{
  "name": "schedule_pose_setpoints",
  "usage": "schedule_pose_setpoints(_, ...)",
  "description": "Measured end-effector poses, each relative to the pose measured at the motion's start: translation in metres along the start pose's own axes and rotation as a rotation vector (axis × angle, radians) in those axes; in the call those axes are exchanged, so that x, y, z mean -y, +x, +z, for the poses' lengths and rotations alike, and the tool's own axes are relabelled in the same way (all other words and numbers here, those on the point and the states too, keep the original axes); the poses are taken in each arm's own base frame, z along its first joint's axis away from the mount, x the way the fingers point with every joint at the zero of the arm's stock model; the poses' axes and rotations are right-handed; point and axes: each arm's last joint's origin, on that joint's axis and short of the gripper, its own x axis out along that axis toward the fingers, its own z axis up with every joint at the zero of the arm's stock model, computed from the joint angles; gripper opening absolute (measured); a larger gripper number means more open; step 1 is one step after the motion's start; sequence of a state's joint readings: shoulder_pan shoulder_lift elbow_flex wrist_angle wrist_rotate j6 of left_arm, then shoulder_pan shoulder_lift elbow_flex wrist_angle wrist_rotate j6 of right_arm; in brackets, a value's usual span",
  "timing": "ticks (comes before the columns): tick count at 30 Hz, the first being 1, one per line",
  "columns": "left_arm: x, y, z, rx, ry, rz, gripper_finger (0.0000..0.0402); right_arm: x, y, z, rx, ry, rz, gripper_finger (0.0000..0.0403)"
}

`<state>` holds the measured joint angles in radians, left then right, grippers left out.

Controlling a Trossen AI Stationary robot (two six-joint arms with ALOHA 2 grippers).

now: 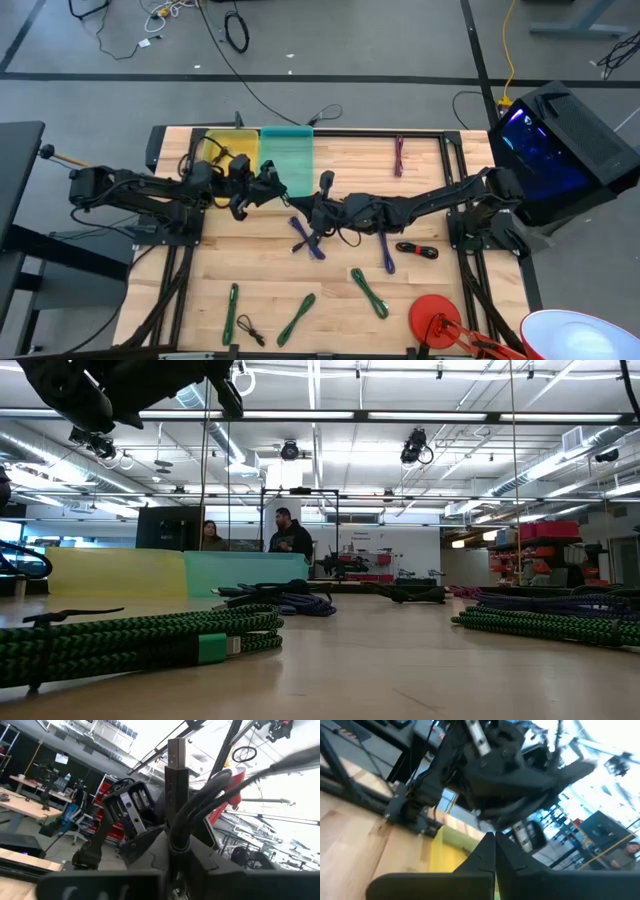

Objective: Pick & Place USB Port
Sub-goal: Put the black charger cable into the yellow bin

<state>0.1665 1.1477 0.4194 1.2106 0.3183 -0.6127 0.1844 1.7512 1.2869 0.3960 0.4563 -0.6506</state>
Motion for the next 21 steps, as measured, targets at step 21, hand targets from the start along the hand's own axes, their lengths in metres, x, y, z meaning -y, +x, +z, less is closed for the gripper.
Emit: schedule_pose_setpoints(21, -0.031, -0.038, 0.007, -0.288, -0.002, 0.421, 0.0023, 0.011, -0.035, -0.024, -0.462, 0.144, 0.008, 0.0132)
